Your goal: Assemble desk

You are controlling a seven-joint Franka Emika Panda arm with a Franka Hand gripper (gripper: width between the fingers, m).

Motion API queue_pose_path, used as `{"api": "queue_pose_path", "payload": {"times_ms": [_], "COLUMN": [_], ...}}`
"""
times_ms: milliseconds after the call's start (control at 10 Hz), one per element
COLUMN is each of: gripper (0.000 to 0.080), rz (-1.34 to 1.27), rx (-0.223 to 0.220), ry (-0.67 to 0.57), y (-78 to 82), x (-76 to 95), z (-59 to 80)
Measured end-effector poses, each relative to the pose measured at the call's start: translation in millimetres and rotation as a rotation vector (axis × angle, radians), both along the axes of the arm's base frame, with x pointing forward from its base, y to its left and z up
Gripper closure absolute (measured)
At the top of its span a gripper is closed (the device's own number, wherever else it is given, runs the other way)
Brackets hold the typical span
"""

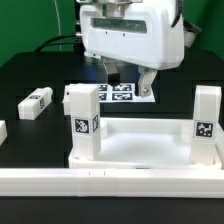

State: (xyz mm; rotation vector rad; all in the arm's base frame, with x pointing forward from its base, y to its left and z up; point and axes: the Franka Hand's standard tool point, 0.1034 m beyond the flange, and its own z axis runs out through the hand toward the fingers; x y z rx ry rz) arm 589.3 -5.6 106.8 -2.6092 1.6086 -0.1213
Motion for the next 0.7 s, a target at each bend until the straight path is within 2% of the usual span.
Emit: {"api": "queue_pose_path", "payload": {"times_ms": [200,400,700], "gripper": [0.015,0.015,0.015], "rz": [-0.207,-0.374,-0.535], "rx": [0.04,0.051,0.085], "ry": [0.009,0.018,0.03], "y": [3.2,4.7,10.5], "x": [-6.0,-15.8,-16.7], "z": [-6.6,-21.8,-24.1]}}
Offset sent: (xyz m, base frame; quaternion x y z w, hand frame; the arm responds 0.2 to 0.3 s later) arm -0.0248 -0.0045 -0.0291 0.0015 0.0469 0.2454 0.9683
